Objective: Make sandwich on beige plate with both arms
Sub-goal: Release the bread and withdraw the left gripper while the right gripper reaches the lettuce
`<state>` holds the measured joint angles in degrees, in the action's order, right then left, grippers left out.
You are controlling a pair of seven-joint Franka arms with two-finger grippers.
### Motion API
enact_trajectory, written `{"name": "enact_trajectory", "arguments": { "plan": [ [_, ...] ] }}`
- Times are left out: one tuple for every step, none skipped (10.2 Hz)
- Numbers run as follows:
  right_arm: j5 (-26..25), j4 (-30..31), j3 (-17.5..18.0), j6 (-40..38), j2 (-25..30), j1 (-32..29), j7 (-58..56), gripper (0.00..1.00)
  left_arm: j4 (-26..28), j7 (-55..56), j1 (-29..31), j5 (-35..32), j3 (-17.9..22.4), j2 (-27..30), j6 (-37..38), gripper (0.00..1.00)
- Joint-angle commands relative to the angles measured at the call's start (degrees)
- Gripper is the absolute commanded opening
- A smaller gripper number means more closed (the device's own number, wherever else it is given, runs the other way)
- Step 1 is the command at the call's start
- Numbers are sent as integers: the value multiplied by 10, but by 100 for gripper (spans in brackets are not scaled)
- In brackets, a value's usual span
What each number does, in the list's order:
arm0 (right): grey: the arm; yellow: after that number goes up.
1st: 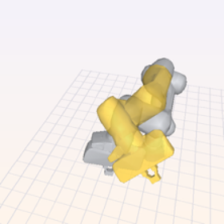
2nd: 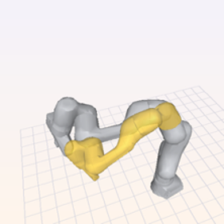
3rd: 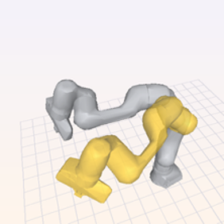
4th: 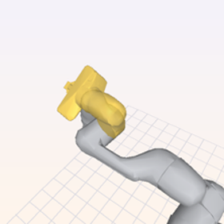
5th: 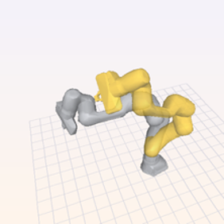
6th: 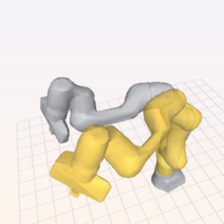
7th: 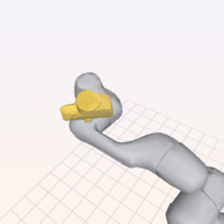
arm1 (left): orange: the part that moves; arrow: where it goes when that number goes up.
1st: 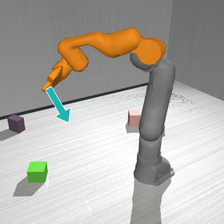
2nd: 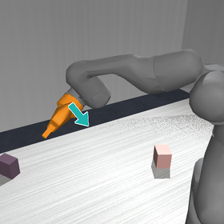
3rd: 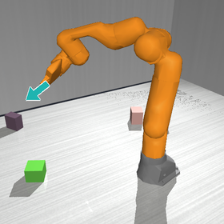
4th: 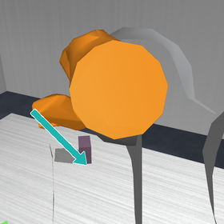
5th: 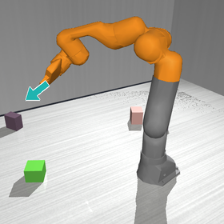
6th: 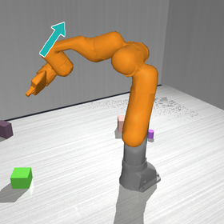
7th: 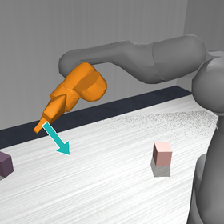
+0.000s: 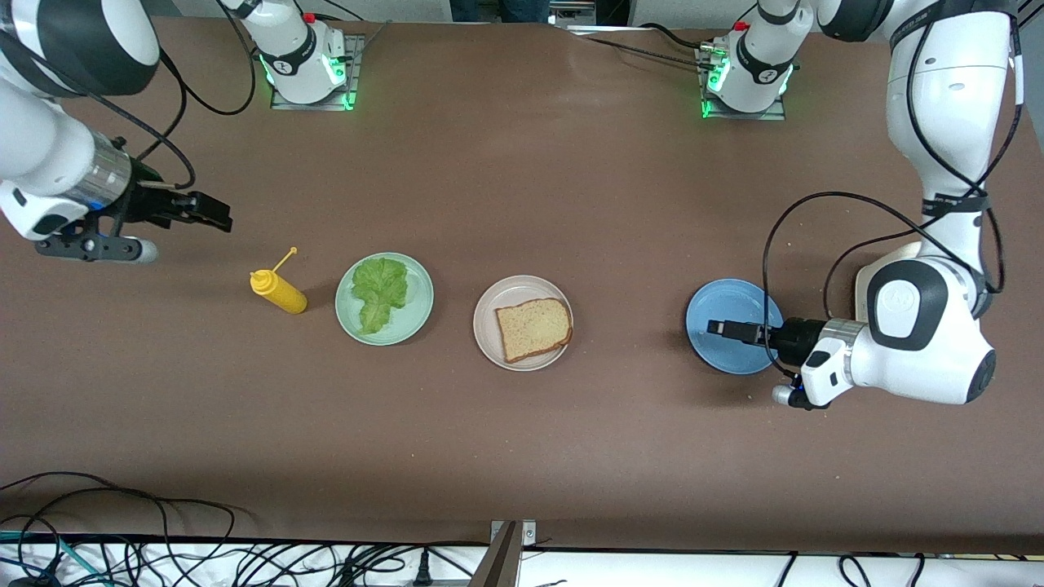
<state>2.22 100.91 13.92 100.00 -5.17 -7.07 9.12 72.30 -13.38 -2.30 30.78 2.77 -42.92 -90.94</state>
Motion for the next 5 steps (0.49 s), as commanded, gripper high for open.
{"name": "enact_trajectory", "arguments": {
  "plan": [
    [10, 10, 27, 53, -31, 0, 0, 100, -13, -4, 25, -97, -6, 33, 3, 100],
    [10, 11, 39, 76, -48, 0, 1, 100, -16, -4, 32, -120, -4, 52, 3, 100],
    [10, 11, 52, 99, -66, 0, 1, 100, -45, -5, 44, -144, -1, 56, 2, 100],
    [10, 12, 60, 116, -86, 0, 0, 100, -85, -4, 48, -174, 2, 56, 2, 100],
    [9, 17, 70, 136, -106, 0, 0, 100, -113, -3, 48, -209, 15, 52, -5, 100]
  ]
}}
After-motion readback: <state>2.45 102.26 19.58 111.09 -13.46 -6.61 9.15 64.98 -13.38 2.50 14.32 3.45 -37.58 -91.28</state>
